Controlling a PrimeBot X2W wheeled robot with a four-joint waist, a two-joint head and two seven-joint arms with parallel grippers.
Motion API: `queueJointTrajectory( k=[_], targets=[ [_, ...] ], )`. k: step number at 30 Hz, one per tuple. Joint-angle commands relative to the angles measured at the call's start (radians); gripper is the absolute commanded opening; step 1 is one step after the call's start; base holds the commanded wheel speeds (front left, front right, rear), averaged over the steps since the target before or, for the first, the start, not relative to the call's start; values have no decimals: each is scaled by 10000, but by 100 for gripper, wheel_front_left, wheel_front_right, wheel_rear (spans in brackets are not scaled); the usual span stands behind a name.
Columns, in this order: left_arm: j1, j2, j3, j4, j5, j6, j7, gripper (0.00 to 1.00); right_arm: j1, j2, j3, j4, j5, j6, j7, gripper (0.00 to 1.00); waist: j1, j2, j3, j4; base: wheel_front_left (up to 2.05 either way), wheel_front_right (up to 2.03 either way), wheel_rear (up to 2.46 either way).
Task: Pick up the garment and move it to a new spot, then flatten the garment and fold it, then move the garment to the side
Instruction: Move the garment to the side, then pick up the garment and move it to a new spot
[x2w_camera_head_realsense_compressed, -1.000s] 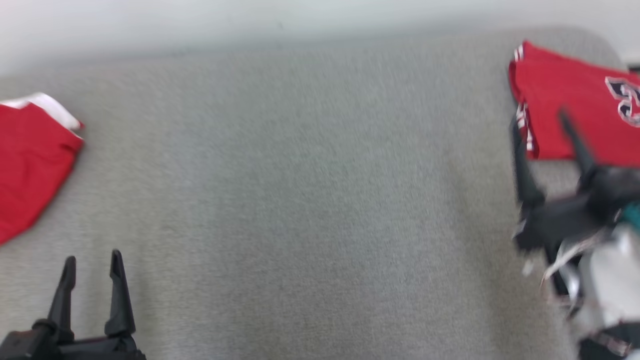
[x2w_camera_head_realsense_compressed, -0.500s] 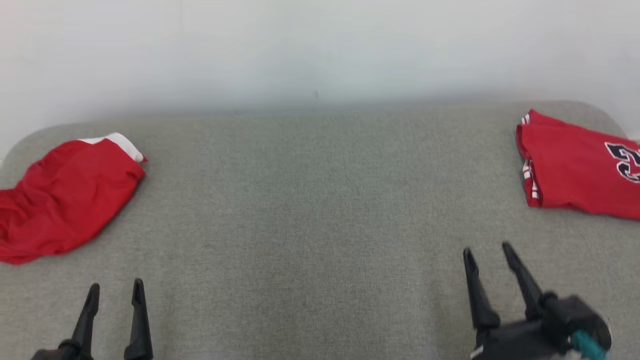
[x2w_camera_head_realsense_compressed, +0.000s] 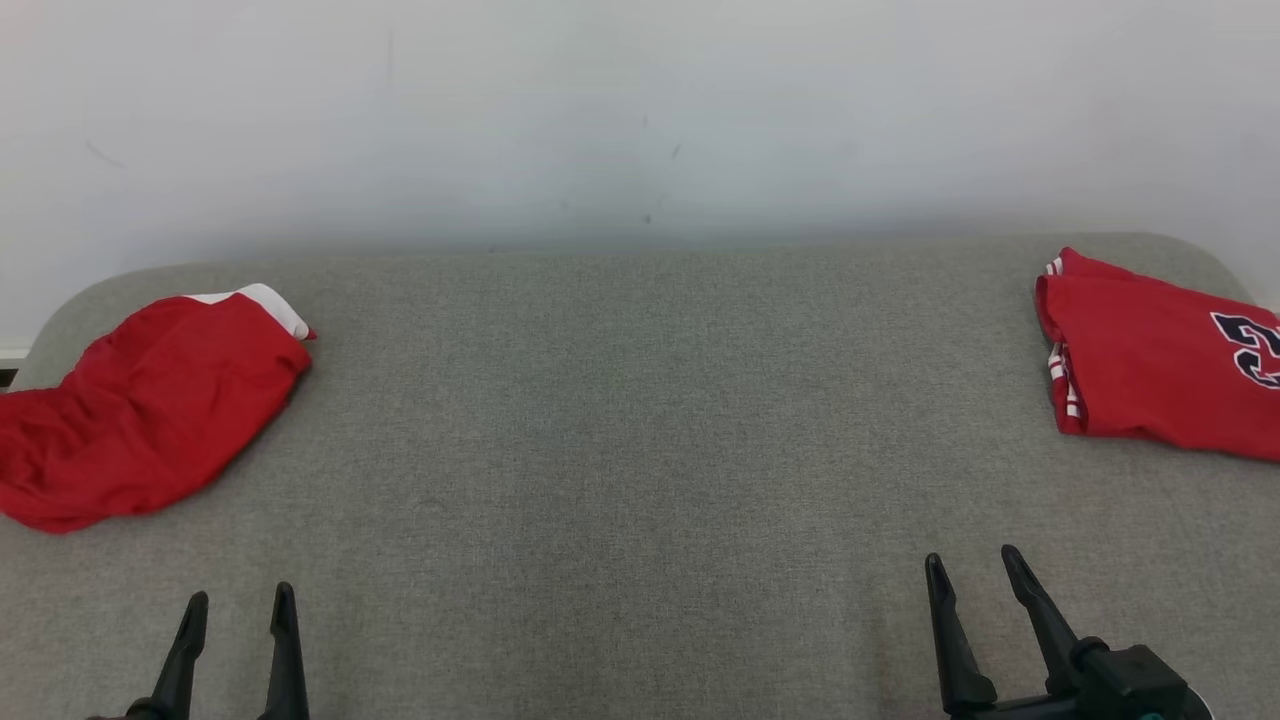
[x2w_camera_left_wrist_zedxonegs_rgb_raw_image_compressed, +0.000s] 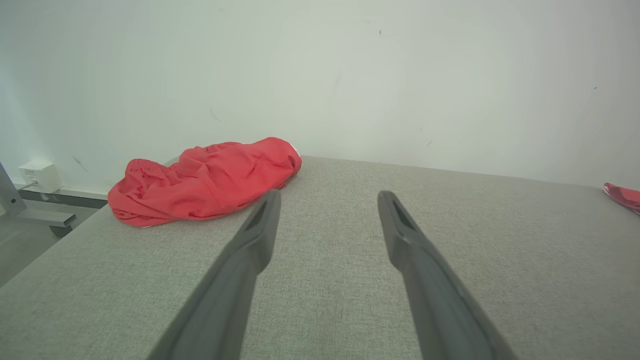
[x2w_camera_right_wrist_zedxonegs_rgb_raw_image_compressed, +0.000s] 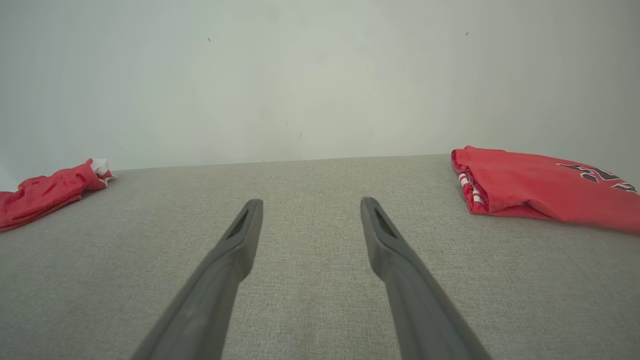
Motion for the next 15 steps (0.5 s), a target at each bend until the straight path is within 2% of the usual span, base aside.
queueJointTrajectory(
  k=[1,10,15],
  targets=[
    [119,45,3,21,52,30,-3,100,73,35,-42,38,-10,-29,-33,100,0,1,3,0,0,0,0],
    [105,58,83,96,94,30,-3,100,109,75,-87,286,-30,-29,-98,100,0,1,-57,66,0,0,0],
    [-78,112,175,160,139,41,-3,100,68,87,-24,371,76,-29,-97,100,0,1,-97,392,0,0,0]
  ],
)
